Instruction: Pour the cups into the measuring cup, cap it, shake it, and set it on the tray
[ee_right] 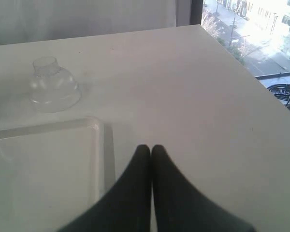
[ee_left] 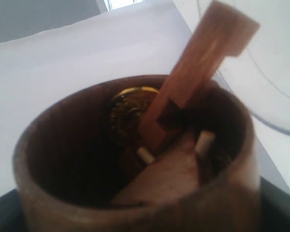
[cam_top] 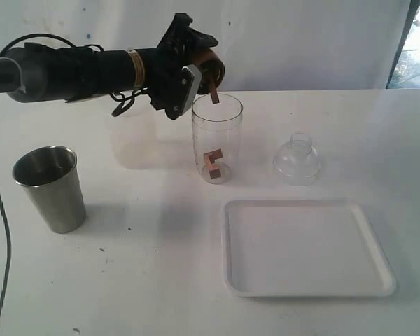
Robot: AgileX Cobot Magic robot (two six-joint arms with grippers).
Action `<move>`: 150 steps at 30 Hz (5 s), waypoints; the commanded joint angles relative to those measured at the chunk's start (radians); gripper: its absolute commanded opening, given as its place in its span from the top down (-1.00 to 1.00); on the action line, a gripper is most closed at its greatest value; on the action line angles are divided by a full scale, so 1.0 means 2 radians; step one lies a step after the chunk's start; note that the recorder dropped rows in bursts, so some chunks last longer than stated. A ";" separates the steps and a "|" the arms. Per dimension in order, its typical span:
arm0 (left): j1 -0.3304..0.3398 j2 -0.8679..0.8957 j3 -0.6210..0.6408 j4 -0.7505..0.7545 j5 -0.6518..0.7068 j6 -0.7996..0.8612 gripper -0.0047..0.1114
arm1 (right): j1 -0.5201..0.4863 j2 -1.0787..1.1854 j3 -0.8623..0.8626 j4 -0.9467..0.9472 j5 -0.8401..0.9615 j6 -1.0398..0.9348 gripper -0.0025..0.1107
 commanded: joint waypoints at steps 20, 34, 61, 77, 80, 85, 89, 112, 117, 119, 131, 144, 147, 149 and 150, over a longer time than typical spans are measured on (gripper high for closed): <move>-0.020 -0.005 -0.003 -0.064 -0.002 0.049 0.92 | 0.001 -0.002 0.002 -0.002 -0.004 0.002 0.96; -0.027 -0.005 -0.003 -0.062 0.042 0.121 0.92 | 0.001 -0.002 0.002 -0.002 -0.004 0.002 0.96; -0.046 -0.024 -0.002 -0.059 0.087 0.255 0.92 | 0.001 -0.002 0.002 -0.002 -0.004 0.002 0.96; -0.046 -0.025 0.015 -0.125 0.089 0.323 0.92 | 0.001 -0.002 0.002 -0.002 -0.004 0.002 0.96; -0.047 -0.025 0.015 -0.126 0.074 0.321 0.92 | 0.001 -0.002 0.002 -0.002 -0.004 0.002 0.96; -0.047 -0.025 0.015 -0.126 0.073 0.320 0.92 | 0.001 -0.002 0.002 -0.002 -0.004 0.002 0.96; -0.048 -0.025 0.016 -0.126 0.073 0.321 0.92 | 0.001 -0.002 0.002 -0.002 -0.004 0.002 0.96; -0.058 -0.025 0.017 -0.123 0.076 0.380 0.92 | 0.001 -0.002 0.002 -0.002 -0.004 0.002 0.96; -0.064 -0.025 0.017 -0.123 0.090 0.419 0.92 | 0.001 -0.002 0.002 -0.002 -0.004 0.002 0.96; -0.066 -0.025 0.017 -0.125 0.093 0.420 0.92 | 0.001 -0.002 0.002 -0.002 -0.004 0.002 0.96; -0.068 -0.044 0.017 -0.127 0.098 0.424 0.92 | 0.001 -0.002 0.002 -0.002 -0.004 0.010 0.96; -0.082 -0.044 0.017 -0.115 0.142 0.452 0.92 | 0.001 -0.002 0.002 -0.002 -0.004 0.010 0.96; -0.083 -0.044 0.017 -0.163 0.114 0.453 0.92 | 0.001 -0.002 0.002 -0.002 -0.004 0.010 0.96; -0.083 -0.044 0.017 -0.203 0.106 0.458 0.92 | 0.001 -0.002 0.002 -0.002 -0.004 0.010 0.96; -0.083 -0.044 0.017 -0.193 0.116 0.470 0.92 | 0.001 -0.002 0.002 -0.002 -0.004 0.010 0.96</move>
